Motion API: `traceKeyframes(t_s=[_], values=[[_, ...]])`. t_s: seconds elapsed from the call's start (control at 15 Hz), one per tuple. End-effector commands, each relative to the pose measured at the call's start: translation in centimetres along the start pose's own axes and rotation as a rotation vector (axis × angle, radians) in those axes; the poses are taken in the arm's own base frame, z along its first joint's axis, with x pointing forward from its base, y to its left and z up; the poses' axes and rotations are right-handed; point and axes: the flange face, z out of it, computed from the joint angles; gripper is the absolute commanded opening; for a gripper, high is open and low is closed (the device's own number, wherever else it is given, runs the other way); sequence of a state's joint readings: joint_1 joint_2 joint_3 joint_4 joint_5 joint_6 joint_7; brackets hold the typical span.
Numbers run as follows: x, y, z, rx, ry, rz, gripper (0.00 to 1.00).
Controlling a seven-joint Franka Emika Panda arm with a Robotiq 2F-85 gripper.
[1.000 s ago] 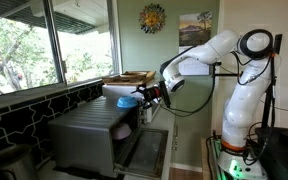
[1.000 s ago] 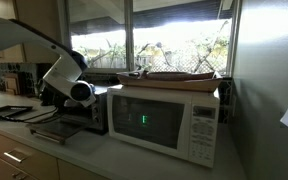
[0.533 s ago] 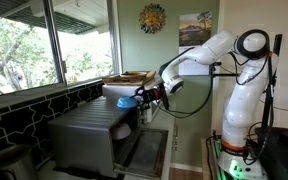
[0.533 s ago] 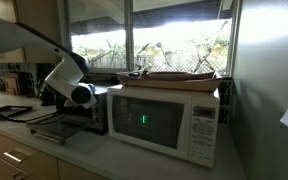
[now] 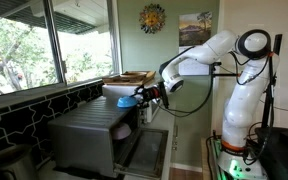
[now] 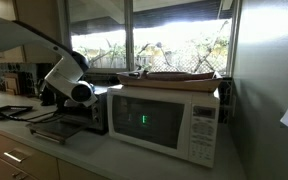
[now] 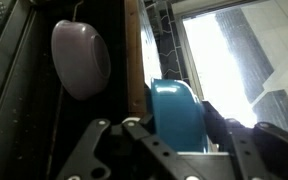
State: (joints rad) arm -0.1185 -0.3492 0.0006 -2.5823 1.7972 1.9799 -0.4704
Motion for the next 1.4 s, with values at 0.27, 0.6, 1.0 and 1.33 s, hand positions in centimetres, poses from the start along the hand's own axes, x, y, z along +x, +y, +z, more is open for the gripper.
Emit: traceKeyframes(t_s=[0.27,0.6,1.0,1.33], values=[[0.8,-2.7,-1.9,0.075,0.020,-0.005,0.00],[-0.3,-2.6,-3.1,0.121,-0.083,0.036,0.00],[-3.0,-0.4,-4.8,0.169,-0.363,0.112,0.00],[-4.1,0.9,-5.7,0.143,-0.426,0.128,0.00]])
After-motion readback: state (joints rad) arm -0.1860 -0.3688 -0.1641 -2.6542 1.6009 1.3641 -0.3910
